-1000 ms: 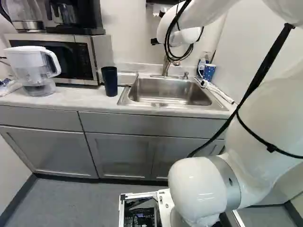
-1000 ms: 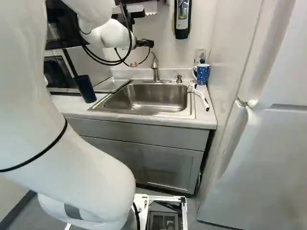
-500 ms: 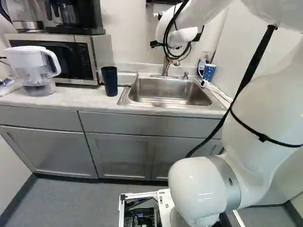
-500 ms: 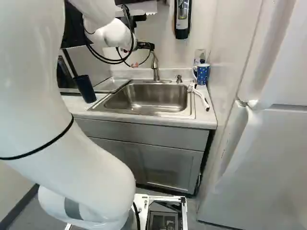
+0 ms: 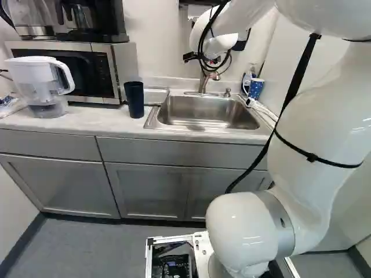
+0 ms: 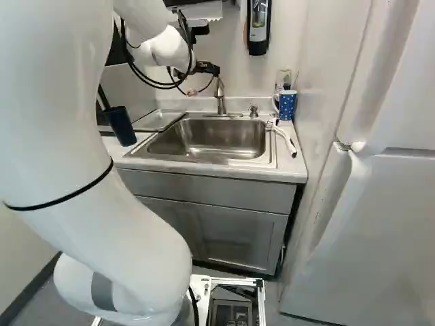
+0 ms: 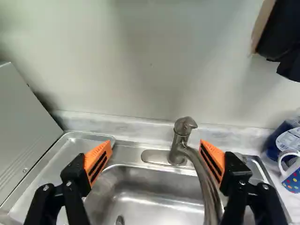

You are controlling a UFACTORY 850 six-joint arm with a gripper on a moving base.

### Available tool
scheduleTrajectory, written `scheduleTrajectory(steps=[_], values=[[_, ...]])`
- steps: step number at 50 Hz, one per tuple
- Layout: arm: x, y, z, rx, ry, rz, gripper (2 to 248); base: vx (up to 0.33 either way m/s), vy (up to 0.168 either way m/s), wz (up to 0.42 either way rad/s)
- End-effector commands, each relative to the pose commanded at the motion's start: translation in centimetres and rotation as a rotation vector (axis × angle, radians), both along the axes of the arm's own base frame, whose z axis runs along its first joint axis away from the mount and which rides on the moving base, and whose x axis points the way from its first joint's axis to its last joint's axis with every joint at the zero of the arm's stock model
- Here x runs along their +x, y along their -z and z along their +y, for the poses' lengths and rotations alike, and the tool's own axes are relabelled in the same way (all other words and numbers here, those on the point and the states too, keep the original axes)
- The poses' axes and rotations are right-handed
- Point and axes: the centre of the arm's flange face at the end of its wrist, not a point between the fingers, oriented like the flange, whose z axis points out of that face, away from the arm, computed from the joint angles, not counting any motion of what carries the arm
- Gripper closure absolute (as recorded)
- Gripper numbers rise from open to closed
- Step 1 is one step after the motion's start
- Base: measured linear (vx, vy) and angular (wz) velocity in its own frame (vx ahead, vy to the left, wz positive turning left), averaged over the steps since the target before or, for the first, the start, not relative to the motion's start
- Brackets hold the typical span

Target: Rinse the cup and place it in the tray

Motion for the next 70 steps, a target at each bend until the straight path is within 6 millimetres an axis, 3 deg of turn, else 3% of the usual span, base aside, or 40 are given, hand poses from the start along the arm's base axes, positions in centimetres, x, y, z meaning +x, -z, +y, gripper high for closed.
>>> scheduleTrajectory(steps=[70], values=[[7.2, 0.5, 0.0, 0.000, 0.000, 0.004, 3, 0.000, 0.000, 0.000]])
